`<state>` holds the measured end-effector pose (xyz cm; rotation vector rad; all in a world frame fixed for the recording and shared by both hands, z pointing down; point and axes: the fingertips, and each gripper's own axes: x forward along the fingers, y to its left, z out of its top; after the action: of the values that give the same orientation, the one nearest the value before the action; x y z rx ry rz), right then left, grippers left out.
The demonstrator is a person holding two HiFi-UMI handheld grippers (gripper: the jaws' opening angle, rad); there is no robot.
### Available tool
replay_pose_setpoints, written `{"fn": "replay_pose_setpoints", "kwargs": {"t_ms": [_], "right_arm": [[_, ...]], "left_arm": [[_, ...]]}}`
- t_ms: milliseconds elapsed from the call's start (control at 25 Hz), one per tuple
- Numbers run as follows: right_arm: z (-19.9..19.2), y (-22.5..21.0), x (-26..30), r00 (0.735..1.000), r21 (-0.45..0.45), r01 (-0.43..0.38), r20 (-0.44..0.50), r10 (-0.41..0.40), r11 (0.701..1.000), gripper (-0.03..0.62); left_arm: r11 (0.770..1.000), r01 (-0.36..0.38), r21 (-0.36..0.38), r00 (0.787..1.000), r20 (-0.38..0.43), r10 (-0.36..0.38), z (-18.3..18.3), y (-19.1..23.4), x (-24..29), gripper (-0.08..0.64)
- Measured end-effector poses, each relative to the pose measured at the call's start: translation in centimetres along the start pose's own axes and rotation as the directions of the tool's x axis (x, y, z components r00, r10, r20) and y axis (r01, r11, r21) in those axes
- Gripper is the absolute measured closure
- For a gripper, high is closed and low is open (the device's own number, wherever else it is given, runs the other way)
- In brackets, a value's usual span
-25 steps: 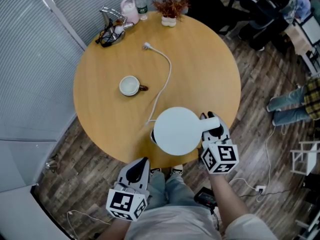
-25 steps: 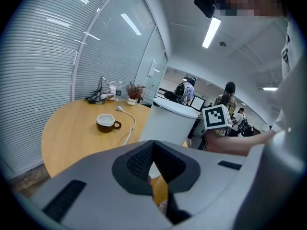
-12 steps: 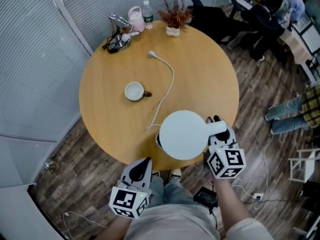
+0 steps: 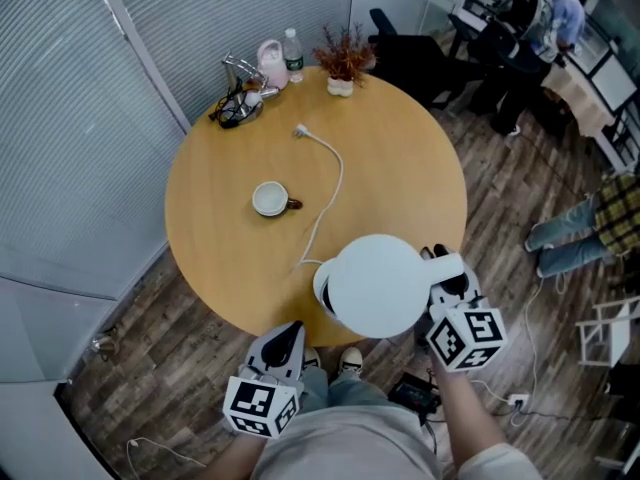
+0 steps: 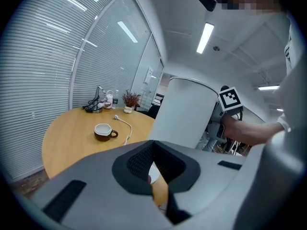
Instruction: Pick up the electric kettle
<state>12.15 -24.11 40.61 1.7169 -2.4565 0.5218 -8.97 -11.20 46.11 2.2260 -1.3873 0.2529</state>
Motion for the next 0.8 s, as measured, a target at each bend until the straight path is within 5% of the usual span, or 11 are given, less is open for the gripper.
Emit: {"fn": "replay_pose_setpoints", "kwargs": {"t_ms": [800], "right_arm": [[3.4,-0.1,-7.9,0.999,0.032,0.006,0.049,-0.008,0.999,0.480]], "left_arm": [[1.000,0.012,0.028,0.999,0.032,-0.013,-0.3,-2.8,-3.2,0.557]]}}
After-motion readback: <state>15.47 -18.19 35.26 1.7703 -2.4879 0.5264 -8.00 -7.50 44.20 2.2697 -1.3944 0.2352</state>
